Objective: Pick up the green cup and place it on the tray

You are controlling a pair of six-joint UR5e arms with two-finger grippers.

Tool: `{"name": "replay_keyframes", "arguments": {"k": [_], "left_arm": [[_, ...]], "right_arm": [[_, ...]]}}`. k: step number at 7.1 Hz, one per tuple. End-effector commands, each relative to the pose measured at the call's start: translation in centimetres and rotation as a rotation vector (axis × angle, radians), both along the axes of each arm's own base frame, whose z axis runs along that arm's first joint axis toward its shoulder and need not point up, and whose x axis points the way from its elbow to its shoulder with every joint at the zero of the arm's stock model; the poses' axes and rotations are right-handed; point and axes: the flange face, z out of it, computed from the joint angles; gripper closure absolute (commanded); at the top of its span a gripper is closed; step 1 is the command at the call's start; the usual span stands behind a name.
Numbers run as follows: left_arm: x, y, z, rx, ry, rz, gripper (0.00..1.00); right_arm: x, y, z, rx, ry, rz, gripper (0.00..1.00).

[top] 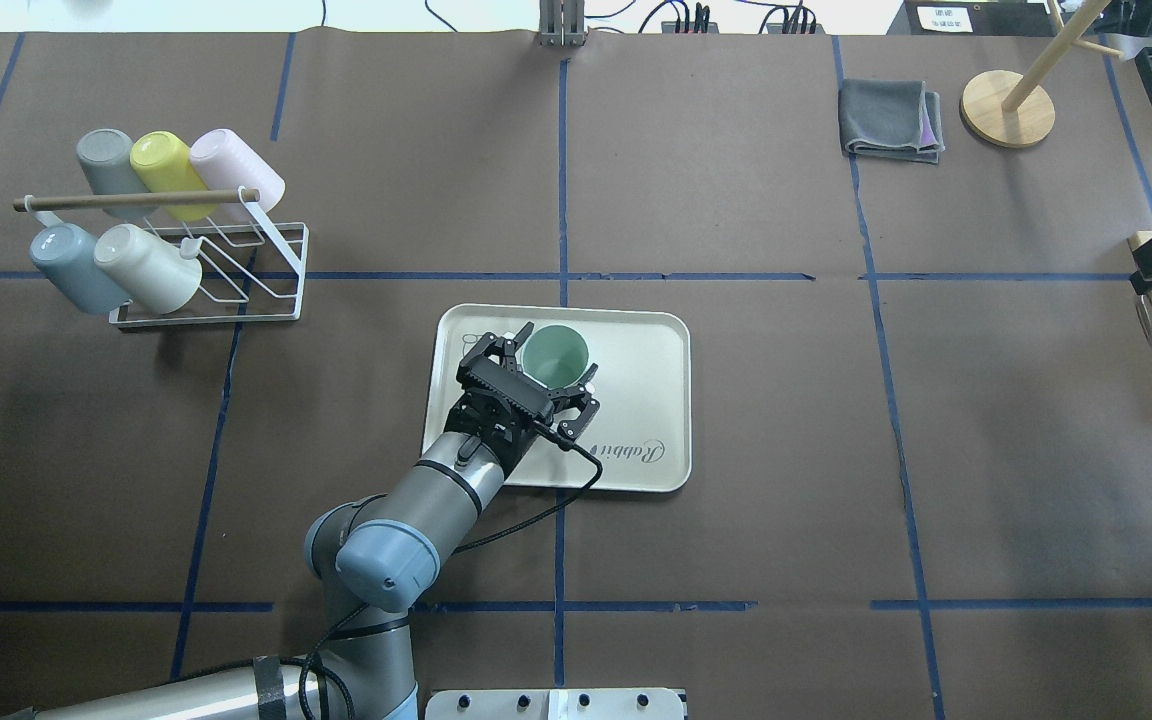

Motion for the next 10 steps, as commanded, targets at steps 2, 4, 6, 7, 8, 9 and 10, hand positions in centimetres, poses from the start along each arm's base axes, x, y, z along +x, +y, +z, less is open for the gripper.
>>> {"name": "replay_keyframes", "arguments": {"k": [2, 4, 6, 7, 8, 9, 10], "left_arm": [[-0.6, -0.1, -0.6, 0.014, 0.0, -0.003, 0.01], [-1.3, 0.1, -2.4, 0.015, 0.0, -0.002, 0.0], [-4.0, 0.7, -7.5, 0.0, -0.063, 0.0, 0.0], [-5.5, 0.9, -9.8, -0.002, -0.07, 0.0, 0.0], [-6.9, 1.1, -11.6, -0.005, -0.078, -0.003, 0.0], [-8.4, 0.8, -13.1, -0.009, -0.08, -0.012, 0.0], [-9.2, -0.4, -13.8, -0.029, -0.134, -0.02, 0.0]], "right_arm": [[0.0, 0.0, -0.1, 0.002, -0.001, 0.001, 0.0], [0.0, 0.0, -0.1, 0.002, -0.001, 0.001, 0.0], [0.0, -0.1, -0.2, 0.003, -0.003, 0.001, 0.0], [0.0, -0.1, -0.3, 0.005, -0.002, 0.001, 0.0], [-0.1, -0.2, -0.4, 0.008, -0.003, 0.001, 0.0], [-0.1, -0.2, -0.4, 0.007, -0.003, 0.001, 0.0], [-0.1, -0.2, -0.5, 0.01, -0.004, 0.001, 0.0]]}}
